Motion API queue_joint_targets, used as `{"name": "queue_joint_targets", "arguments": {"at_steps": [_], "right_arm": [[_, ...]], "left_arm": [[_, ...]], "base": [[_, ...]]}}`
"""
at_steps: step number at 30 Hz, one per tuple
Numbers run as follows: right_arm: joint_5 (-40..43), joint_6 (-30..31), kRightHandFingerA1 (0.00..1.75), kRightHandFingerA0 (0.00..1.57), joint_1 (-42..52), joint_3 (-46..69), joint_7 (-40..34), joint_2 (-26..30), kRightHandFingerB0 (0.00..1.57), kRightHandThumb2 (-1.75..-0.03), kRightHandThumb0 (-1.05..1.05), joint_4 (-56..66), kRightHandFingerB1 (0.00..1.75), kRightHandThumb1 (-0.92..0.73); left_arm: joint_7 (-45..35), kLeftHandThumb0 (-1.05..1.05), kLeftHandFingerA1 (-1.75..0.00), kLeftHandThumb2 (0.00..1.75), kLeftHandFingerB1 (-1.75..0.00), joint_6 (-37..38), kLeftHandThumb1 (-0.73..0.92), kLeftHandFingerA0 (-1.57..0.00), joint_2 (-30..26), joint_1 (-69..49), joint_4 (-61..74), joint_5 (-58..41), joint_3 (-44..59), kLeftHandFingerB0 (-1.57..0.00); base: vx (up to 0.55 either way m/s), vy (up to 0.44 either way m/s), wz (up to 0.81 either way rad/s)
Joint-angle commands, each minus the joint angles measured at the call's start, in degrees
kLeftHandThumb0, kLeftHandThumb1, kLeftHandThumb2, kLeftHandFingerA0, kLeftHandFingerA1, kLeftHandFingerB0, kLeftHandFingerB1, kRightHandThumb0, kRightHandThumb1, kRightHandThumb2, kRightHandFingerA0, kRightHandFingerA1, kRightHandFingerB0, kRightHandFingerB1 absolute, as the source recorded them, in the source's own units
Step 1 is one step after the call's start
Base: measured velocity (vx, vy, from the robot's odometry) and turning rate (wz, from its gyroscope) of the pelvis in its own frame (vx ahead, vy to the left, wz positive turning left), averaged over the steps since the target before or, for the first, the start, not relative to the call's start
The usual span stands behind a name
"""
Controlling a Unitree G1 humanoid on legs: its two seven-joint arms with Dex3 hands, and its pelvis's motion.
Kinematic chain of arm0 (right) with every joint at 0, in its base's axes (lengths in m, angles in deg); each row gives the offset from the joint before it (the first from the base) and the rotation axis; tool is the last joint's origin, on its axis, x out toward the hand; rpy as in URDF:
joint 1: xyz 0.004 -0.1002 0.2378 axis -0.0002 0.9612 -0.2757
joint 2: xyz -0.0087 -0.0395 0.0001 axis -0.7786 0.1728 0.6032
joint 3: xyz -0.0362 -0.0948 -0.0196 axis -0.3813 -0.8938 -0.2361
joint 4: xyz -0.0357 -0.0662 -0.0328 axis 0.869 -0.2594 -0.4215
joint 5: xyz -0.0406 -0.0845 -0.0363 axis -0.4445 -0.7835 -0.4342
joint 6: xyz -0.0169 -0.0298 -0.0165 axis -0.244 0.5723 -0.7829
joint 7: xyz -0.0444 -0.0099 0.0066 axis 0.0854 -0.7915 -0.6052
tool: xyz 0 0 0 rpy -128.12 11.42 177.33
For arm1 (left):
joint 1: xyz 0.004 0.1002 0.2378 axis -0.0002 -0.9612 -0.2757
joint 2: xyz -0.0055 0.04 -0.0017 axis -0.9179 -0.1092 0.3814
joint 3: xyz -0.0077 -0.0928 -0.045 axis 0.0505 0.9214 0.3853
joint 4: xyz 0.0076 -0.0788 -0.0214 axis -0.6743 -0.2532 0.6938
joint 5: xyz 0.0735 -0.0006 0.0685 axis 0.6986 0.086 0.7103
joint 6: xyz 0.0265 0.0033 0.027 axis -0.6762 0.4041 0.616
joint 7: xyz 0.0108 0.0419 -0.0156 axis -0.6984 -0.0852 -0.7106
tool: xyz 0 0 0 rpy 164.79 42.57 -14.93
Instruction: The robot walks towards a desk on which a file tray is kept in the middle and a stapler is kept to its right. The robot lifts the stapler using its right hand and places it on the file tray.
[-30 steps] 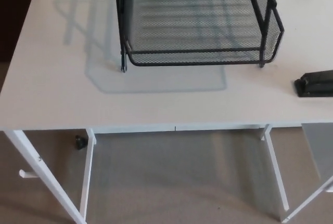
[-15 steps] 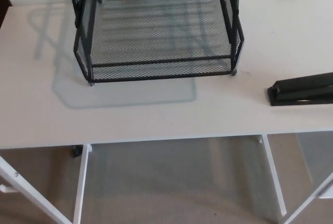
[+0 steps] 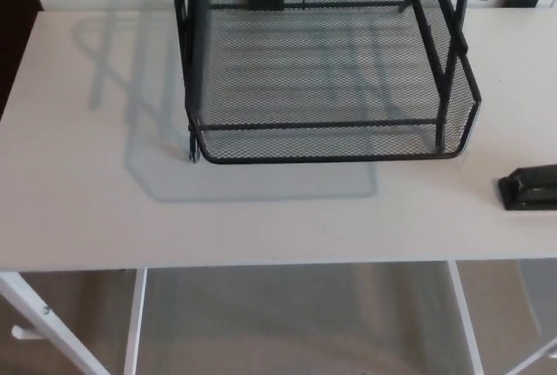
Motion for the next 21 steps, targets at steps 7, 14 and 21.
{"name": "queue_joint_targets", "arguments": {"at_steps": [7,14,21], "right_arm": [[0.2,1.4,0.56,0.35,0.3,0.2,-0.7,0.2,0.06,-0.83,-0.67,1.4,0.36,-0.47],[3.3,1.8,0.51,0.03,0.2,2.2,1.1,-0.8,0.0,-0.96,-0.36,1.3,0.51,-0.41],[0.1,-2.3,0.37,0.05,-0.5,0.2,-0.2,0.2,0.11,-0.59,-0.62,-1.4,0.27,-0.58]], "left_arm": [[-0.5,-0.88,-0.73,1.32,-0.63,0.1,0.77,-0.08,-0.5,0.1,-0.3,-0.3,0.6,-0.11],[-0.6,-0.87,-0.73,1.32,-0.64,0.1,0.76,-0.09,-0.6,0.0,-0.1,-0.4,0.6,-0.09],[-0.2,-0.86,-0.73,1.32,-0.65,-0.2,0.78,-0.09,-0.5,-0.1,0.3,-0.3,0.5,-0.07]], "base": [[0.02,-0.23,-0.04],[0.0,0.063,-0.06],[0.01,0.243,0.07]]}}
